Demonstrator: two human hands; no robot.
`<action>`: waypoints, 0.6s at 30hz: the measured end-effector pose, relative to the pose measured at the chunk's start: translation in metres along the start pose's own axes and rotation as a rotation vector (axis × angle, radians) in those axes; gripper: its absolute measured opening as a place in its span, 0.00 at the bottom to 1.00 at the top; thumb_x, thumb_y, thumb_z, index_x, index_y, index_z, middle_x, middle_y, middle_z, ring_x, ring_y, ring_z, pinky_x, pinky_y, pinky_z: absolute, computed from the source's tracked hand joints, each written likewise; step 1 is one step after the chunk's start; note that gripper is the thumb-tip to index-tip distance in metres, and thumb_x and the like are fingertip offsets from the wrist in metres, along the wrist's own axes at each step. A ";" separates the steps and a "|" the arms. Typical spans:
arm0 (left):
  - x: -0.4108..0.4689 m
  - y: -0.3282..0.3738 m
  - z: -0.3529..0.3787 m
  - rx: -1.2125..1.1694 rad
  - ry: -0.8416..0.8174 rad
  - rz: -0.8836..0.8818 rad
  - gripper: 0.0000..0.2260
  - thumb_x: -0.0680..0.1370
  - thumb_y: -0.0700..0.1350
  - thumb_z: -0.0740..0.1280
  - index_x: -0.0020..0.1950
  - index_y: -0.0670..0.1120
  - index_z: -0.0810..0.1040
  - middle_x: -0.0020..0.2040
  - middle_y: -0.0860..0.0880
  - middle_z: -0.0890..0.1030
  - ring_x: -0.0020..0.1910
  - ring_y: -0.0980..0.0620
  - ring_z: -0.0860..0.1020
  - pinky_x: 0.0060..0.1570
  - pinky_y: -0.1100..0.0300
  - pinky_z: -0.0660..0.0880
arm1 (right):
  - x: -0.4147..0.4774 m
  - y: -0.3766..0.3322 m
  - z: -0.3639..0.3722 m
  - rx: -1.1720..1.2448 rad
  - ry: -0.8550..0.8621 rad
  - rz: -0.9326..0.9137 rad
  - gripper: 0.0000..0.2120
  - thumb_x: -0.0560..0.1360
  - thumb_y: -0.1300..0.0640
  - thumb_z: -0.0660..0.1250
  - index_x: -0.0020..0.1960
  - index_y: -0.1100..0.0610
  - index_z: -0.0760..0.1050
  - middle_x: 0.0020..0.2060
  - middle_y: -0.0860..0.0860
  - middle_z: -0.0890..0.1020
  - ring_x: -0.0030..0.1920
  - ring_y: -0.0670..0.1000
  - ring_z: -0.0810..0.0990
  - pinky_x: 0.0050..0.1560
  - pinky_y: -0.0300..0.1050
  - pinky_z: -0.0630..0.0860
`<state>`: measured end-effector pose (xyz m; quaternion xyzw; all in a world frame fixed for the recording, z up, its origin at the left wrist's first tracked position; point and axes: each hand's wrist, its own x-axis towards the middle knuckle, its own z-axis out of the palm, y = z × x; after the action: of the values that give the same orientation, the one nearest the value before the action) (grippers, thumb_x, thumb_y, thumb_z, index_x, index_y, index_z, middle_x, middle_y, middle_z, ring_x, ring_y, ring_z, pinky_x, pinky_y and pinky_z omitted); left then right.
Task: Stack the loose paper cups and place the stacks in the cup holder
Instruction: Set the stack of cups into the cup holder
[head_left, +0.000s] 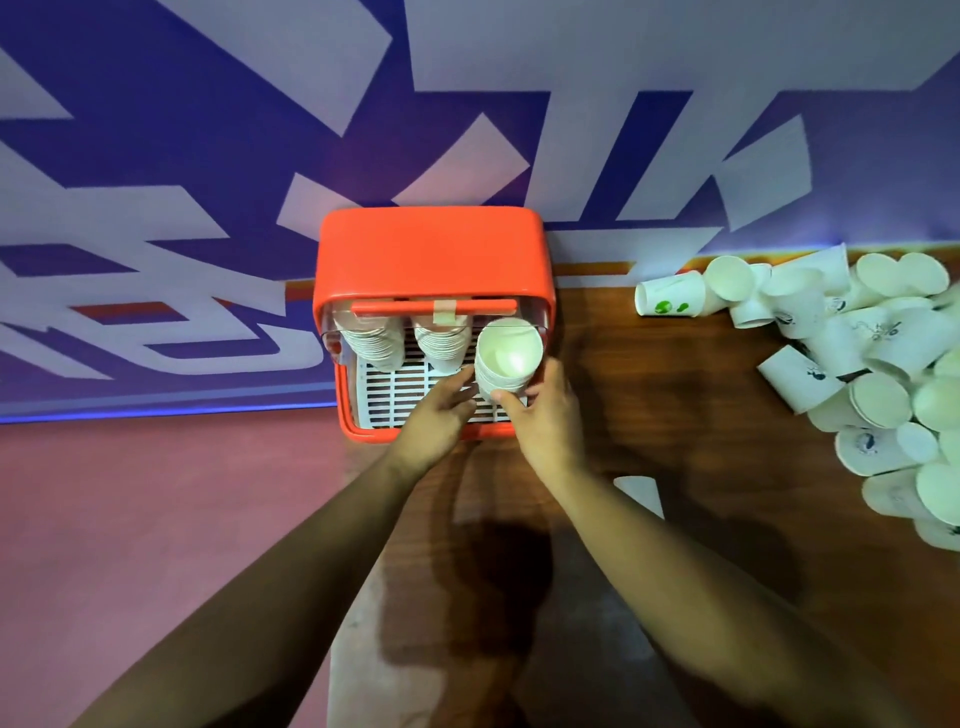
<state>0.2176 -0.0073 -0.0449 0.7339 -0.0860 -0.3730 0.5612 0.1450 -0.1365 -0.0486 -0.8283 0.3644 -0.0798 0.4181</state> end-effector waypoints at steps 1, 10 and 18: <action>0.000 -0.001 0.001 -0.018 0.004 -0.018 0.25 0.81 0.28 0.57 0.76 0.43 0.66 0.69 0.46 0.74 0.68 0.53 0.73 0.58 0.73 0.72 | 0.001 0.000 0.001 0.024 0.009 0.012 0.26 0.70 0.52 0.75 0.62 0.58 0.68 0.52 0.55 0.81 0.50 0.53 0.81 0.43 0.42 0.74; 0.012 -0.002 0.010 -0.037 -0.011 -0.043 0.29 0.80 0.29 0.57 0.80 0.46 0.61 0.76 0.49 0.70 0.75 0.54 0.67 0.73 0.58 0.65 | 0.014 0.003 0.009 0.163 -0.095 0.036 0.26 0.75 0.63 0.64 0.73 0.56 0.66 0.64 0.52 0.78 0.64 0.49 0.77 0.62 0.44 0.75; 0.020 0.008 0.018 -0.082 0.004 -0.013 0.31 0.79 0.27 0.55 0.80 0.48 0.60 0.75 0.51 0.69 0.74 0.53 0.68 0.71 0.58 0.66 | 0.028 -0.001 0.014 0.268 -0.242 0.080 0.36 0.73 0.70 0.57 0.78 0.50 0.57 0.70 0.49 0.73 0.69 0.51 0.71 0.65 0.39 0.67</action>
<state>0.2222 -0.0345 -0.0484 0.7115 -0.0648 -0.3785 0.5885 0.1722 -0.1459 -0.0616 -0.7534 0.3304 -0.0107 0.5685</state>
